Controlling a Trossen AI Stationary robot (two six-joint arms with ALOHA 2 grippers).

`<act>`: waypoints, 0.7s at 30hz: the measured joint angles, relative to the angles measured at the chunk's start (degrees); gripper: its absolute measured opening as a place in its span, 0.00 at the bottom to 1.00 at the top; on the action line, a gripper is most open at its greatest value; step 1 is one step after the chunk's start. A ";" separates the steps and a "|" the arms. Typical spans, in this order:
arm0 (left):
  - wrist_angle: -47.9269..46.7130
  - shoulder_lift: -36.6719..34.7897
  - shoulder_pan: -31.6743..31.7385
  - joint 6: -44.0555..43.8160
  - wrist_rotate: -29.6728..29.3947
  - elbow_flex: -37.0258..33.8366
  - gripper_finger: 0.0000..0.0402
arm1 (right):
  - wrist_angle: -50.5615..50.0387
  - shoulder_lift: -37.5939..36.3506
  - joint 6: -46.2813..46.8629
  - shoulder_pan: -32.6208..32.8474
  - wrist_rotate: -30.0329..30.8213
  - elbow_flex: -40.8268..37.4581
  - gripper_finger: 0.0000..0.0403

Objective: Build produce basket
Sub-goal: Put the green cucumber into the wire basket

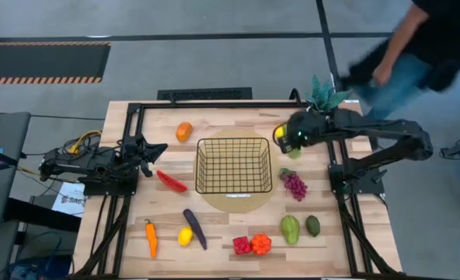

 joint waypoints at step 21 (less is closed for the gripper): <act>0.00 -0.02 0.00 -0.15 0.02 0.00 0.00 | 11.49 33.73 -19.06 5.91 -11.42 20.47 0.27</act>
